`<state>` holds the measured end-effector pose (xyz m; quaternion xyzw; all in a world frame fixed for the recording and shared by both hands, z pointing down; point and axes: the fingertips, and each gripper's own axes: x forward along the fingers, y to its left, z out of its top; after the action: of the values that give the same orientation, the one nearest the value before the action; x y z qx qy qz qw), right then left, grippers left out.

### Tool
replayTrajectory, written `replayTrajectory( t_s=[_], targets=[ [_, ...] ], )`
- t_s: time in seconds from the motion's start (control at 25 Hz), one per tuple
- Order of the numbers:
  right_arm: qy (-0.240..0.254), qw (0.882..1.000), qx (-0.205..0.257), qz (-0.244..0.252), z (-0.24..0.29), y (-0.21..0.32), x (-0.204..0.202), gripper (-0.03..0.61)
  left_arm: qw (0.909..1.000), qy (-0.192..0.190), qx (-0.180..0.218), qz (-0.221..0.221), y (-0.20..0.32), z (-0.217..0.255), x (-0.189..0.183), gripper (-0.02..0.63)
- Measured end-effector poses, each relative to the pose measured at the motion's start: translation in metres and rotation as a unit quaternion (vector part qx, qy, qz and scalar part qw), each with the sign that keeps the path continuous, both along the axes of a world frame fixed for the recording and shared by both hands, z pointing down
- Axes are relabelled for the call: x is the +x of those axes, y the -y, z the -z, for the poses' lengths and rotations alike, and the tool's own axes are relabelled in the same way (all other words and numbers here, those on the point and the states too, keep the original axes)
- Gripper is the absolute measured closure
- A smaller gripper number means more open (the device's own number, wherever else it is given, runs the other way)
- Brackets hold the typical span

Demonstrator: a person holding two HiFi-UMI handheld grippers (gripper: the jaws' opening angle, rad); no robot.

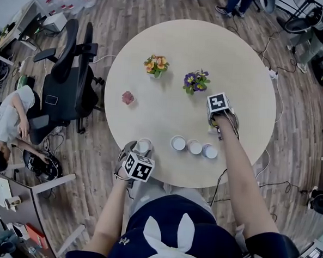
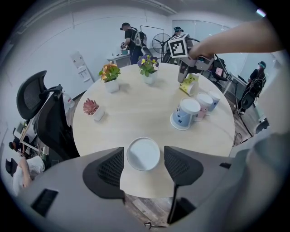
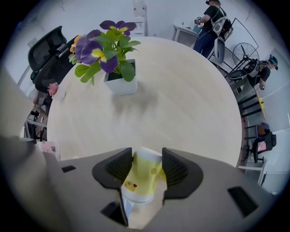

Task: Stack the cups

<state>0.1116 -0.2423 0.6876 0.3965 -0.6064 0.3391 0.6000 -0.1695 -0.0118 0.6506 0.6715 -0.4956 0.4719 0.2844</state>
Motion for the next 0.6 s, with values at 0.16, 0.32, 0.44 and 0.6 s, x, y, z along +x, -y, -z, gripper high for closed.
replayTrajectory(
  t_s=[0.16, 0.32, 0.44, 0.6],
  targets=[
    [0.028, 0.999, 0.030, -0.006, 0.015, 0.005, -0.002, 0.365, 1.0000, 0.003, -0.002, -0.001, 0.002, -0.004, 0.000, 0.331],
    [0.060, 0.996, 0.067, -0.004, 0.033, 0.007, -0.006, 0.368, 1.0000, 0.005, -0.003, -0.005, 0.001, -0.007, 0.000, 0.333],
    [0.086, 0.992, 0.096, 0.001, 0.044, 0.008, -0.010, 0.370, 0.9999, 0.009, -0.005, -0.003, 0.000, -0.011, -0.001, 0.331],
    [0.126, 0.981, 0.144, 0.013, 0.057, 0.006, -0.015, 0.370, 0.9999, 0.010, -0.008, 0.000, -0.001, -0.014, -0.001, 0.333]
  ],
)
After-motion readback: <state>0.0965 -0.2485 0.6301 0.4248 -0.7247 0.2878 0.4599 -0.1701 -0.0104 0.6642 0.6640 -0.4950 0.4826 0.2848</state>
